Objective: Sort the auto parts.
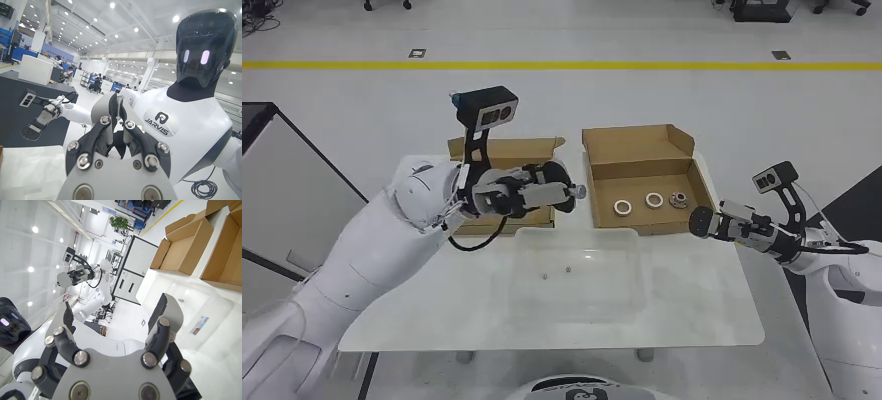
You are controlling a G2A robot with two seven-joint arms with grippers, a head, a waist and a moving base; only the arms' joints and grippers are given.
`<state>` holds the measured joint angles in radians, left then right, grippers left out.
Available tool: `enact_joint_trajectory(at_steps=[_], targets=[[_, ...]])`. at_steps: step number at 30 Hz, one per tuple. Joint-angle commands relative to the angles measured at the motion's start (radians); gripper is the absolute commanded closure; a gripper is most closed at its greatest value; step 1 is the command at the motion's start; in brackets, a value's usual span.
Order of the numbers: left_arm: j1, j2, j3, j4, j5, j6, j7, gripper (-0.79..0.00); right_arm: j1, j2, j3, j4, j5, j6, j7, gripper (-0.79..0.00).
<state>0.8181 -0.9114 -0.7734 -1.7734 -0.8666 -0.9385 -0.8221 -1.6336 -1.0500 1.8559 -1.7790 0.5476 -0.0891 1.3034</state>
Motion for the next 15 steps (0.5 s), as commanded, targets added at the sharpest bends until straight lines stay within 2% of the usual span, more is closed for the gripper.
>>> enact_joint_trajectory(at_steps=[1, 4, 15], targets=[[0.019, -0.006, 0.0, -0.021, -0.079, -0.022, 0.004, 0.0, 0.0, 0.0, 0.0, 0.0, 0.0, 0.0, 0.0, -0.785], [0.034, -0.017, 0.003, -0.039, -0.179, -0.045, -0.014, 0.0, 0.0, 0.0, 0.0, 0.0, 0.0, 0.0, 0.0, -0.785], [0.076, -0.063, -0.029, -0.082, -0.368, -0.006, -0.054, 0.0, 0.0, 0.0, 0.0, 0.0, 0.0, 0.0, 0.0, -0.785]])
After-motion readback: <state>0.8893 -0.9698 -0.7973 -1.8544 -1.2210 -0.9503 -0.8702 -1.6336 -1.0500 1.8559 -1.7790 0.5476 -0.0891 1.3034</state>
